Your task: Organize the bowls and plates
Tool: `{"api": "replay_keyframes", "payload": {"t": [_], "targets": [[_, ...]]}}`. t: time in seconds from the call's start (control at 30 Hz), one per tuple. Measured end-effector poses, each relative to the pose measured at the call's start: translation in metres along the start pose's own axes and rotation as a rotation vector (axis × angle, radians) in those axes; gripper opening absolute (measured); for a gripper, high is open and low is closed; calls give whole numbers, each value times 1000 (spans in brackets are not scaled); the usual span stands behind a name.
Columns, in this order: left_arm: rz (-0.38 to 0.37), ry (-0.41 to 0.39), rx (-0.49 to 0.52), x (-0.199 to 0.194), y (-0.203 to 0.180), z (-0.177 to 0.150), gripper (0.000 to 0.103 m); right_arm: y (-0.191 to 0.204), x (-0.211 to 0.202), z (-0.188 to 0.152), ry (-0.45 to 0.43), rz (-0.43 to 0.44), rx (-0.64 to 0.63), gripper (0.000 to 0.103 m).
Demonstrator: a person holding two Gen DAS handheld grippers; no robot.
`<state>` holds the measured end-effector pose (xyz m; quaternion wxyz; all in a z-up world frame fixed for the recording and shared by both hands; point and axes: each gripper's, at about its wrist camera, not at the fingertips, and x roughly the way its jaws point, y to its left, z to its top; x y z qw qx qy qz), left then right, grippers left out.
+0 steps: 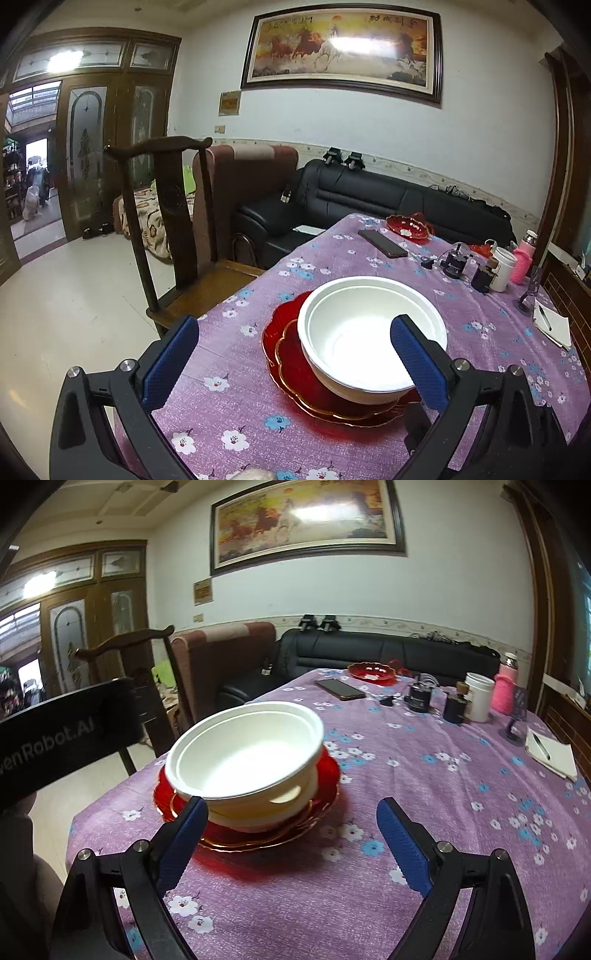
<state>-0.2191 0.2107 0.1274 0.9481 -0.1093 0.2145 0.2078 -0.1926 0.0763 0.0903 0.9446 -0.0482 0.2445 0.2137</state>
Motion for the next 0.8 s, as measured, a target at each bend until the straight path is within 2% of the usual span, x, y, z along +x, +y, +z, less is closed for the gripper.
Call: {"api": "replay_keyframes", "payload": {"t": [0.17, 0.27, 0.4, 0.7, 0.8], "targets": [[-4, 5, 31, 0, -1, 6, 103, 5, -3, 0, -5, 4, -6, 95], [-19, 43, 16, -1, 2, 2, 103, 7, -5, -1, -15, 2, -13, 95], [10, 84, 20, 6, 6, -5, 103, 9, -3, -1, -12, 4, -20, 95], [53, 80, 35, 5, 7, -5, 103, 16, -1, 9, -1, 42, -56, 95], [39, 80, 47, 2, 1, -4, 103, 9, -2, 12, 11, 61, -48, 95]]}}
